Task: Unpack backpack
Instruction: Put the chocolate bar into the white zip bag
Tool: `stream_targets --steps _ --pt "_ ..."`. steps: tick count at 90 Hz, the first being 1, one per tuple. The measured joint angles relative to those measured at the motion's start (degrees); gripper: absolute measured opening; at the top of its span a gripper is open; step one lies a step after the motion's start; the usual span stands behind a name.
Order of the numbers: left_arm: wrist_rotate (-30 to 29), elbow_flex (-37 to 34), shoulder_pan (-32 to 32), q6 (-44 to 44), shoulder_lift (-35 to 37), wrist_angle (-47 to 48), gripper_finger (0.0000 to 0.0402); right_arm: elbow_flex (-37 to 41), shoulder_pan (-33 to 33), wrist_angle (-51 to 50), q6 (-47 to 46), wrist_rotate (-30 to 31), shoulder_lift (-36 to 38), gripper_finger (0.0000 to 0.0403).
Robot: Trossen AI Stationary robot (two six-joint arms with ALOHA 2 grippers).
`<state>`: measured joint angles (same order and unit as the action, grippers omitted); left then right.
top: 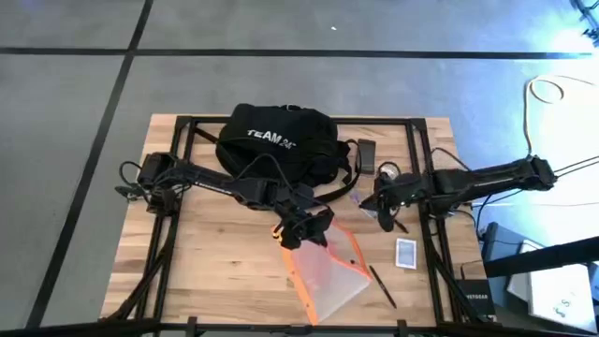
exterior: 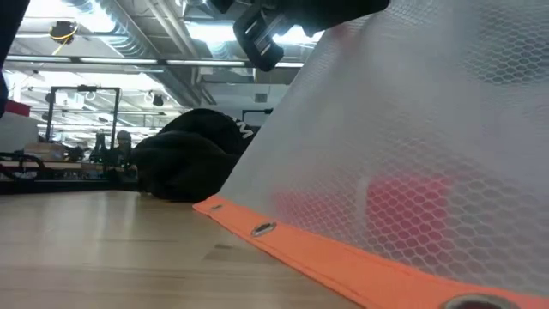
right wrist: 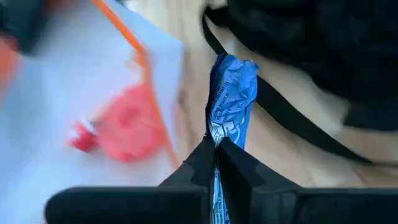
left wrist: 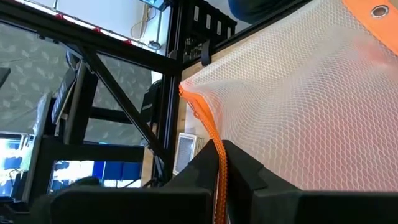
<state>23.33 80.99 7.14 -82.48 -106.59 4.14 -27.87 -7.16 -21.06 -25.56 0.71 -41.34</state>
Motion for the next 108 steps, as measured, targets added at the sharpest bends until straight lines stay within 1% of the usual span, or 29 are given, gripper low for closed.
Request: stream_targets --steps 8,18,26,33,40,43,48,56,63,66,70,76,84,96,108 --pt "0.0 0.0 0.0 0.0 0.0 0.0 0.0 -1.8 0.0 0.4 0.4 -2.3 1.1 0.0001" --pt "0.0 0.0 0.0 0.0 0.0 0.2 0.0 -2.5 0.0 4.7 0.0 -9.6 1.4 0.0002" --pt "0.0 0.0 0.0 0.0 0.0 0.2 0.0 -1.9 -0.7 14.0 -1.4 -11.3 1.0 0.0001" --pt "0.0 0.0 0.0 -0.2 0.0 0.3 0.0 -0.6 -2.5 23.8 -5.6 -11.8 0.5 0.0001" --pt "-0.6 0.0 0.0 -0.7 0.0 0.3 0.0 1.5 -6.0 33.8 -7.0 -16.0 0.4 0.0" --pt "-1.0 0.0 0.0 -1.8 0.0 0.2 0.0 2.7 -8.0 38.0 -6.8 -16.8 0.5 0.0" --pt "-1.4 0.0 0.0 -3.5 0.0 -0.1 0.0 5.1 -11.0 43.5 -6.1 -14.7 0.6 0.0" --pt "-1.5 0.0 0.0 -5.7 0.0 -0.9 0.0 8.8 -14.0 48.6 -5.7 -4.5 0.0 0.0" --pt "-1.5 0.0 0.0 -6.4 0.0 -2.7 0.0 11.9 -16.0 51.2 -6.5 4.4 -1.0 0.0" --pt "-1.5 0.0 0.0 -6.4 0.0 -3.7 0.0 12.9 -16.8 52.9 -7.1 7.1 -1.7 0.0" --pt "-1.5 0.0 0.0 -6.4 0.0 -5.1 0.0 14.1 -17.5 55.2 -7.3 9.1 -2.5 0.0" --pt "-1.6 0.0 0.0 -6.5 0.0 -7.4 0.0 14.5 -18.2 57.2 -7.4 10.2 -3.9 0.0" --pt "-2.2 0.0 -0.3 -6.4 0.0 -9.3 0.0 14.4 -18.4 58.0 -8.1 10.2 -5.7 0.0" --pt "-2.9 0.0 -1.2 -6.4 0.0 -9.8 0.0 13.8 -18.4 57.9 -9.5 7.6 -8.3 0.0" --pt "-3.2 0.0 -1.6 -6.2 0.0 -9.7 0.0 13.8 -18.4 55.5 -10.2 5.8 -10.7 0.0"
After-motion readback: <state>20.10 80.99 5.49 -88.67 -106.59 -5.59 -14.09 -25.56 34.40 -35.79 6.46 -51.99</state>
